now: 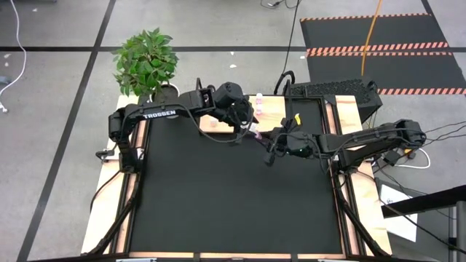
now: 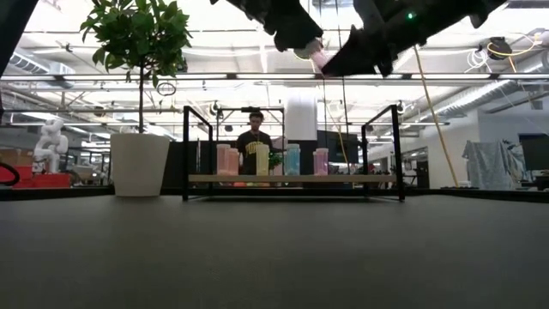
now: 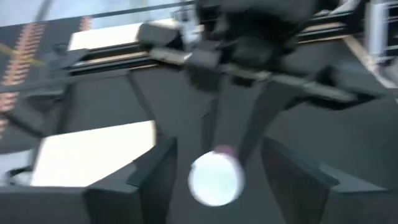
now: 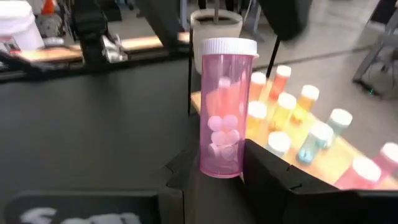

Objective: Pick and place medicine bottles onto shelf by color
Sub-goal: Put the violet pill bottle on the shelf aligned with the other violet pill bottles

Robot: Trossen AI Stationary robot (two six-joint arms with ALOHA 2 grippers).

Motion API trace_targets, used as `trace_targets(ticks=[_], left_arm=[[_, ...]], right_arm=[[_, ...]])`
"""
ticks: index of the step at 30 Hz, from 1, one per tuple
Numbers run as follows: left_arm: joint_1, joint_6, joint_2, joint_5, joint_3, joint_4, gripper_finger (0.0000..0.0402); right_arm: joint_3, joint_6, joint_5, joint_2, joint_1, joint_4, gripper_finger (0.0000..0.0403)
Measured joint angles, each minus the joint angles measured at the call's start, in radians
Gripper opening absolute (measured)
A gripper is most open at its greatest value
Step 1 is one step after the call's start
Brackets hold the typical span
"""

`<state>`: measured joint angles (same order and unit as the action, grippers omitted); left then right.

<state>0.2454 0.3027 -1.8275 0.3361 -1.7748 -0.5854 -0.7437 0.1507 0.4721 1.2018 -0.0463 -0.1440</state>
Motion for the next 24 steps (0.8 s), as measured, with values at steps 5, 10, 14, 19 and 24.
trace_targets(ticks=[5,10,14,19,24], left_arm=[[0.002,0.023,0.022,-0.132,0.000,0.004,0.0281],[0.007,0.047,0.048,-0.123,0.000,0.011,0.0292],[0.009,0.066,0.057,-0.096,-0.002,0.016,0.0260],[0.025,-0.013,0.060,-0.031,-0.001,0.011,0.0208],[0.037,-0.055,0.060,0.001,-0.001,0.011,0.0172]], right_arm=[[0.000,-0.046,0.029,-0.010,0.001,-0.052,0.0100],[0.000,-0.074,0.030,-0.011,0.001,-0.112,0.0100],[0.000,-0.088,0.038,-0.011,0.001,-0.143,0.0100],[0.000,-0.125,0.056,-0.010,0.001,-0.184,0.0100],[0.000,-0.158,0.059,-0.010,0.001,-0.197,0.0100]])
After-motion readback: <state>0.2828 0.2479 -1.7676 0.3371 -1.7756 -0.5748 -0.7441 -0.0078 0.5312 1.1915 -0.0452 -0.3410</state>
